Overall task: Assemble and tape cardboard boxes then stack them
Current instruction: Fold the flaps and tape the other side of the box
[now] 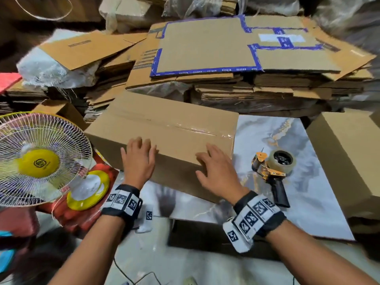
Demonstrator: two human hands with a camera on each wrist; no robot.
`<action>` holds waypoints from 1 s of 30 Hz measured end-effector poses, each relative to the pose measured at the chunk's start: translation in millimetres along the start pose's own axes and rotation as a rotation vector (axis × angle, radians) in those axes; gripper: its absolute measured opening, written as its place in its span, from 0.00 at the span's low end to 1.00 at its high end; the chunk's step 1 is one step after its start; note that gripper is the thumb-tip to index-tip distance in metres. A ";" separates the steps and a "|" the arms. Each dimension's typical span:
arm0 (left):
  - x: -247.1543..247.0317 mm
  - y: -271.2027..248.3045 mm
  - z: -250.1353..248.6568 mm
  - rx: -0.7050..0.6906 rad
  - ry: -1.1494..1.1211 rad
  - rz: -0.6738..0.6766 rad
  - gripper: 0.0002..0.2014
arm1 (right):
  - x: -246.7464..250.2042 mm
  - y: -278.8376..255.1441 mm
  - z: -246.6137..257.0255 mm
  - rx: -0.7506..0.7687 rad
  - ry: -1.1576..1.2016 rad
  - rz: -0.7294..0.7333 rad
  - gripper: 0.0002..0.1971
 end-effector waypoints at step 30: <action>3.2 -27.8 -35.9 -0.076 -0.072 0.254 0.20 | 12.8 61.5 -49.3 -0.370 0.088 -0.261 0.15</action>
Point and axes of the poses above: each hand's wrist, its own y-axis towards the middle knuckle, its own x-axis out of the back of the hand, z = x × y, the point moved 4 cm from there along y, towards the middle knuckle, and after that the axes turned 6 degrees about -y, right-handed, at the moved point
